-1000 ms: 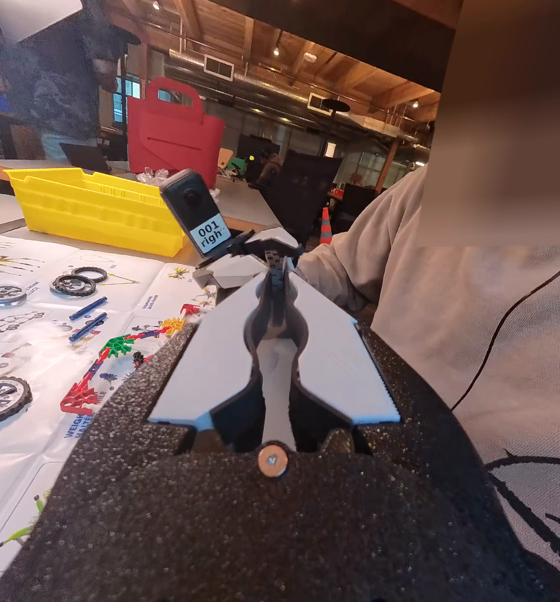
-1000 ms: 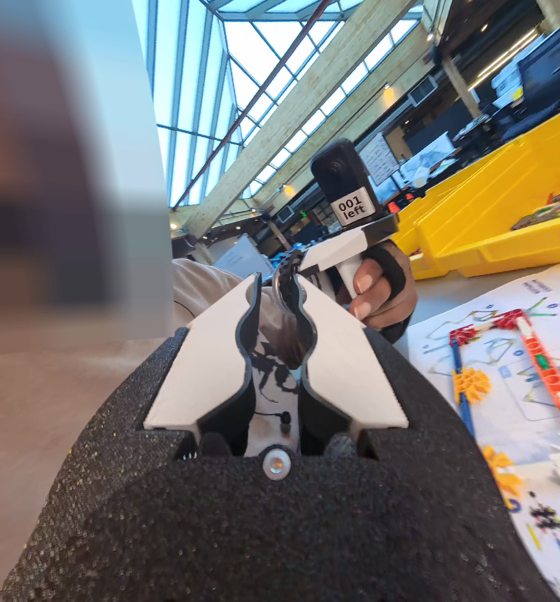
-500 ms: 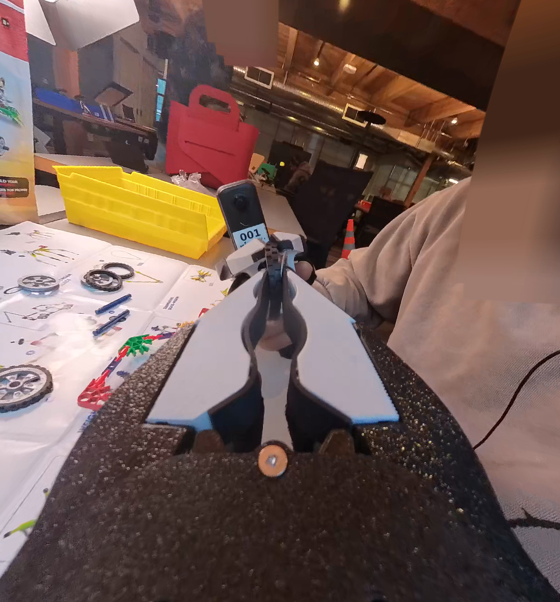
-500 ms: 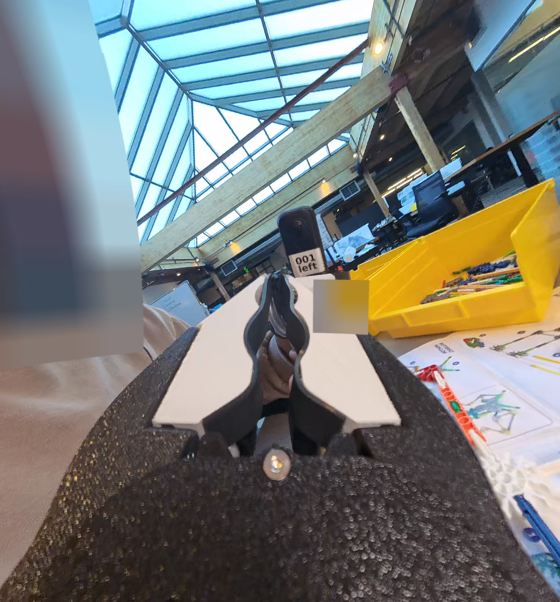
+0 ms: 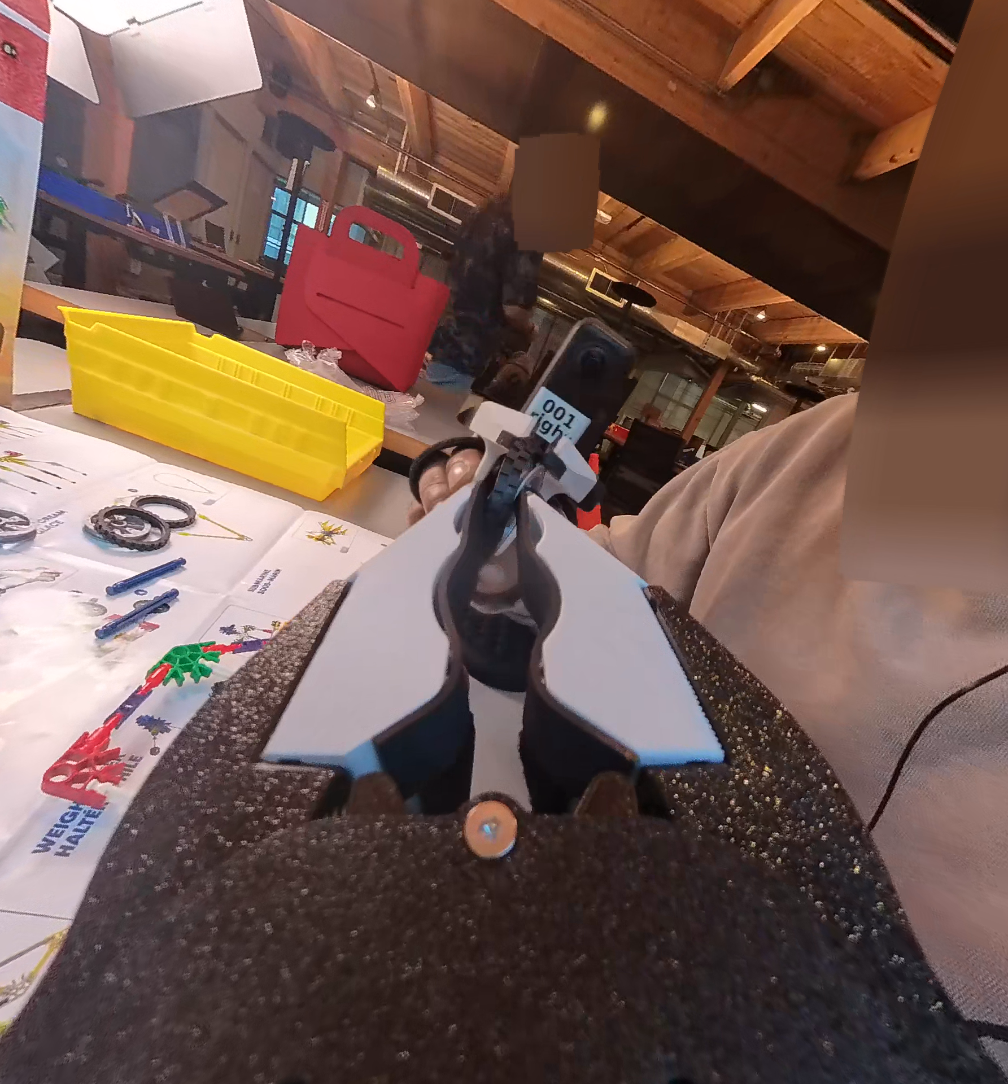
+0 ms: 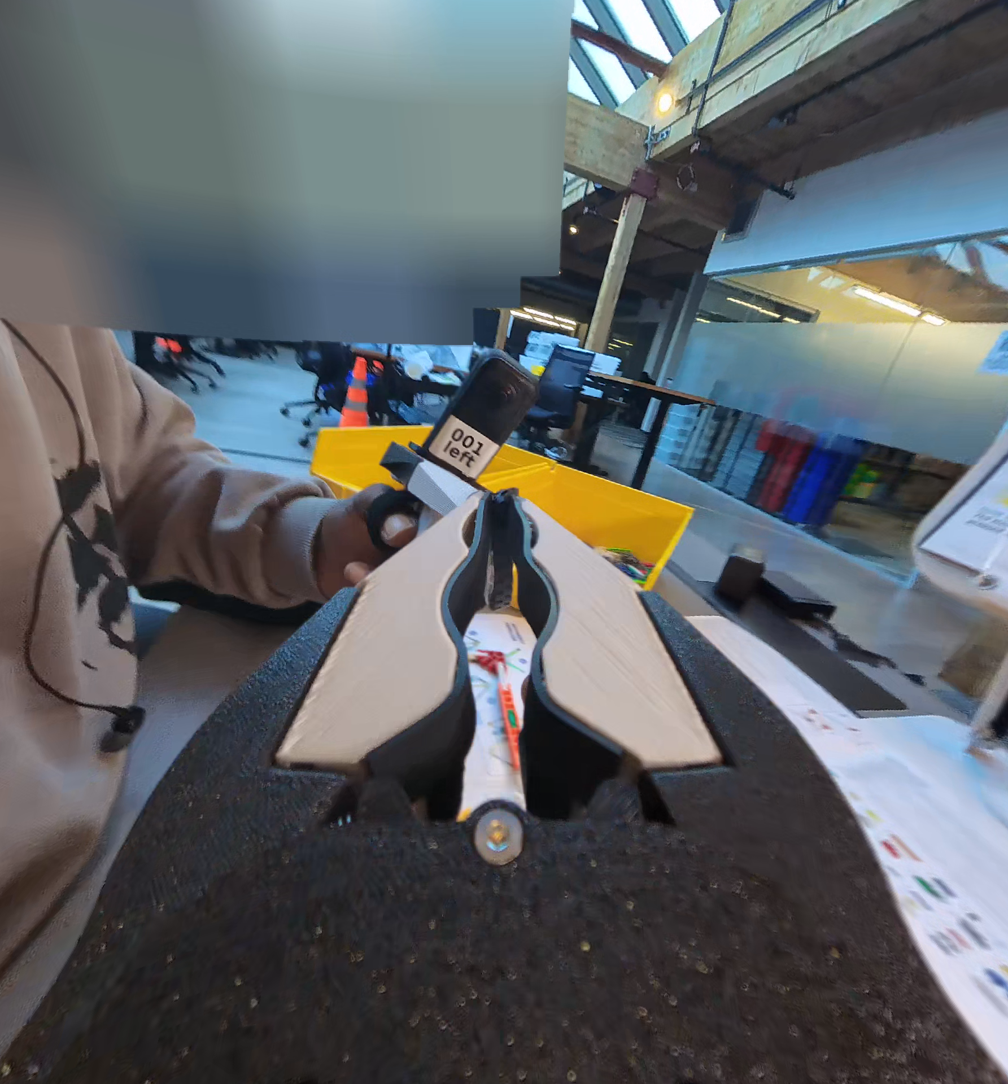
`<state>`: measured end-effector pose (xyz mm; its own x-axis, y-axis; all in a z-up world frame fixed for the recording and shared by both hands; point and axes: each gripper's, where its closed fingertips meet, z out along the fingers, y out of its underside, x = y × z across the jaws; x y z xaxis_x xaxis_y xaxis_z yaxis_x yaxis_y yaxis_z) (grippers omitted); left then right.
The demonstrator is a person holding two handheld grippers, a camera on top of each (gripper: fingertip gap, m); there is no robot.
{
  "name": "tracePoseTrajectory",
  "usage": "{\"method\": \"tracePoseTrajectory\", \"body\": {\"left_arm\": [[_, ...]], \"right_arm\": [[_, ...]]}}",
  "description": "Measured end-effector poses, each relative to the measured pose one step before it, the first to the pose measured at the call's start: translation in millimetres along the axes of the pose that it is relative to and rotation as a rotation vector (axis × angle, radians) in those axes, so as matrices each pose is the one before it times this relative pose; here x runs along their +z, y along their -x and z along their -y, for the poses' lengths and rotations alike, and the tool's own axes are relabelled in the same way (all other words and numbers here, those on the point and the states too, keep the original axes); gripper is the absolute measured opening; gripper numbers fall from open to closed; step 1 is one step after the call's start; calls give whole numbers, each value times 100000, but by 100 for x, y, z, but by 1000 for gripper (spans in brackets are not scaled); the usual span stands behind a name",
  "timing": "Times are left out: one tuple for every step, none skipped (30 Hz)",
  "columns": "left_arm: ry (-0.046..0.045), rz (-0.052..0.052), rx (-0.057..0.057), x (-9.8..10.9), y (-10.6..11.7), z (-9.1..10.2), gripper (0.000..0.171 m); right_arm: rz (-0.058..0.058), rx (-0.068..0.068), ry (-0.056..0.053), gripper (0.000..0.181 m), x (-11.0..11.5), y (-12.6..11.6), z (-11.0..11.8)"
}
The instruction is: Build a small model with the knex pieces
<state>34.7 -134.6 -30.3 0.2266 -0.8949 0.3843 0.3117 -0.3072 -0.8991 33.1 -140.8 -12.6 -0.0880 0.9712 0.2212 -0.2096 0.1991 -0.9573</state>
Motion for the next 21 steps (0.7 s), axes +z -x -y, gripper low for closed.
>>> {"method": "tracePoseTrajectory", "body": {"left_arm": [[225,720,406,11,93,-53,6],[481,1040,-8,3,194,-88,6],[332,1228,-190,-16,281,-118,6],[183,722,-864,-24,238,-127,6],[208,683,-774,-30,235,-141,7],[425,1140,-117,-25,240,-121,7],[560,868,57,-12,167,-98,7],[525,1249,405,-16,206,-76,7],[530,1197,402,-17,182,-95,7],[383,751,-135,-7,102,-65,7],[436,1359,12,-6,181,-36,7],[261,903,-316,11,123,-32,7],[-106,1094,-572,4,162,-18,7],[-89,1190,-614,-14,201,-38,7],[-290,868,-1071,-38,192,-6,7],[-12,799,-854,-19,155,-46,7],[-73,669,-427,26,75,-43,7],[-213,511,-65,2,38,28,7],[-128,235,-124,-27,37,63,7],[-29,-122,-437,-39,34,-17,6],[185,212,-376,-15,65,-107,7]], "right_arm": [[-1239,-5044,1864,2,-46,25,-62],[-1674,-4996,2168,2,-45,-55,-199],[-1673,-5018,2299,3,-27,-53,-256],[-1485,-4961,2268,3,1,-14,-256],[-1159,-4255,2070,2,23,9,-236],[-899,-3202,1923,2,25,4,-253],[-996,-3198,1242,2,-3,4,-164],[-1144,-3343,1968,2,38,-4,-271],[-974,-4057,1553,2,11,30,-178],[-741,-3109,1565,2,47,21,-106],[-828,-3681,1729,2,35,4,-185],[-561,-2143,1032,1,26,-1,-99],[-847,-2567,1430,1,51,-27,-179],[-734,-3265,1694,2,52,13,-210],[-422,-1841,1159,2,72,55,-164],[-826,-1498,1137,2,68,13,-232],[-917,-1456,34,2,-13,-105,-77],[-565,-1207,742,2,30,-53,-54],[-321,-1060,319,2,62,-22,-7],[1085,1868,-34,2,26,58,-38],[1144,52,37,2,-17,97,-99]]}}
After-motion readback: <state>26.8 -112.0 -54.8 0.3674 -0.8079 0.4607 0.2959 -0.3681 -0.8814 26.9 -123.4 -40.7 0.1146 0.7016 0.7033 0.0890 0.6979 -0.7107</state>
